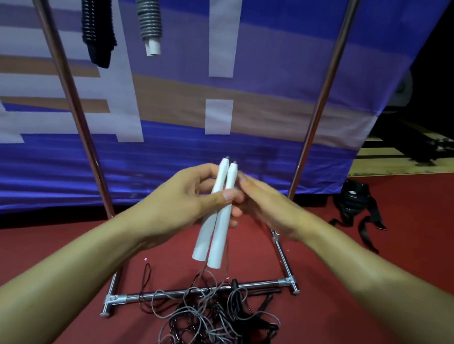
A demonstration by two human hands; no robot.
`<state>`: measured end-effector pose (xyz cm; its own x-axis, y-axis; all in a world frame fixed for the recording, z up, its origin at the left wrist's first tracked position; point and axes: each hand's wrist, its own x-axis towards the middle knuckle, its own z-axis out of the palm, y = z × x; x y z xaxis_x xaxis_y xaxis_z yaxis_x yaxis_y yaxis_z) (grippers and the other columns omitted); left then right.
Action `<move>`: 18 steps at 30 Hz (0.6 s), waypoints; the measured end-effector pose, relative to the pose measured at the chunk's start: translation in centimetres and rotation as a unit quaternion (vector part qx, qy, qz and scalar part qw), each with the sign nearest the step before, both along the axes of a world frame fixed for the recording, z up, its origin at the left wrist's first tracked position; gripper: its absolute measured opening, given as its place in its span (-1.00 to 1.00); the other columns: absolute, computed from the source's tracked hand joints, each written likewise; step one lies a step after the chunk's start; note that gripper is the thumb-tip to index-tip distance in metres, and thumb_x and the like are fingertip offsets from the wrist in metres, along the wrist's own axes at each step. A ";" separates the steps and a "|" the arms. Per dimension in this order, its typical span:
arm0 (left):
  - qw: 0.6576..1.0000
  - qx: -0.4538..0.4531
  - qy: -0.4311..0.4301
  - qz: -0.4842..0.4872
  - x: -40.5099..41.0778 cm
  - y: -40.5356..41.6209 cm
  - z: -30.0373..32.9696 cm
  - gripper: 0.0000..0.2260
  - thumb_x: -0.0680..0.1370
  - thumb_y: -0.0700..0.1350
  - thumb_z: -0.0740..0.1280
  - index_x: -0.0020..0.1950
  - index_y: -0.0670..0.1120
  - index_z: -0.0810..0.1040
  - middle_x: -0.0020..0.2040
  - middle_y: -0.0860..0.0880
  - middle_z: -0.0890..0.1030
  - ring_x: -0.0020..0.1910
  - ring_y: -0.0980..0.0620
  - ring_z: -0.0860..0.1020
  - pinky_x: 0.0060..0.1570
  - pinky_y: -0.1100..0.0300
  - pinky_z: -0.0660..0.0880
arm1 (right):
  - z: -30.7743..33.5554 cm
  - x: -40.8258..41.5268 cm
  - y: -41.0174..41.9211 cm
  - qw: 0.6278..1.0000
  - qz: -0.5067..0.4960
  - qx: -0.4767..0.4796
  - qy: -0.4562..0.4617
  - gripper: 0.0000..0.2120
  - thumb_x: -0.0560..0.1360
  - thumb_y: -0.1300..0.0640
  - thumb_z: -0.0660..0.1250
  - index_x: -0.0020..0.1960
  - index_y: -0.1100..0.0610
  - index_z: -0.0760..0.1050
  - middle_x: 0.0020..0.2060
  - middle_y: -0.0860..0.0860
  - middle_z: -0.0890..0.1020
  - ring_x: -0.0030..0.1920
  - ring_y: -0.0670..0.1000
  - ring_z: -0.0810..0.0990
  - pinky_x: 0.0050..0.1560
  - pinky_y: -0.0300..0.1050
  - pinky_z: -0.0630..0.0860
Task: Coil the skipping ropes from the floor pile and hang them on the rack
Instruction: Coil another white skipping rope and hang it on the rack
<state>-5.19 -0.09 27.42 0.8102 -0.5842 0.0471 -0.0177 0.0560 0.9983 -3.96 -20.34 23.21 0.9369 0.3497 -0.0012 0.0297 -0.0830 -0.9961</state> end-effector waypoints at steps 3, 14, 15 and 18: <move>0.999 -0.008 -0.001 0.049 0.5 0.8 0.4 -0.78 0.61 -0.24 0.35 0.25 -0.26 0.51 0.06 -0.22 0.71 -0.02 -0.14 0.71 -0.03 0.09 0.67 | -0.2 -0.5 1.4 1.000 -0.008 0.005 0.004 -0.60 0.70 -0.18 0.07 0.03 0.06 0.54 -0.21 -0.02 0.59 -0.16 -0.02 0.53 0.06 -0.04 0.47; 0.973 -0.079 -0.017 0.215 1.1 1.2 -0.1 -0.77 0.62 -0.19 0.39 0.24 -0.20 0.50 0.10 -0.26 0.67 0.09 -0.15 0.71 -0.07 0.16 0.66 | -0.6 -3.4 5.1 0.994 0.085 -0.042 0.048 -0.77 0.70 -0.03 0.13 0.14 0.11 0.44 -0.10 0.08 0.70 -0.10 0.02 0.68 0.07 -0.07 0.54; 0.973 -0.080 -0.020 0.217 1.2 1.2 -0.1 -0.77 0.62 -0.19 0.39 0.25 -0.20 0.50 0.10 -0.25 0.67 0.08 -0.15 0.71 -0.06 0.16 0.66 | -0.6 -3.4 5.3 0.996 0.070 -0.039 0.038 -0.80 0.72 0.01 0.12 0.08 0.10 0.44 -0.19 0.02 0.65 -0.20 -0.03 0.63 -0.01 -0.10 0.52; 0.971 -0.082 -0.010 0.223 1.8 1.5 0.0 -0.73 0.62 -0.20 0.40 0.27 -0.26 0.48 0.06 -0.21 0.70 0.06 -0.14 0.72 -0.06 0.14 0.66 | -0.7 -2.8 5.3 0.996 0.051 -0.072 0.000 -0.76 0.74 0.01 0.11 -0.01 0.07 0.44 -0.31 -0.09 0.48 -0.34 -0.12 0.41 -0.20 -0.22 0.40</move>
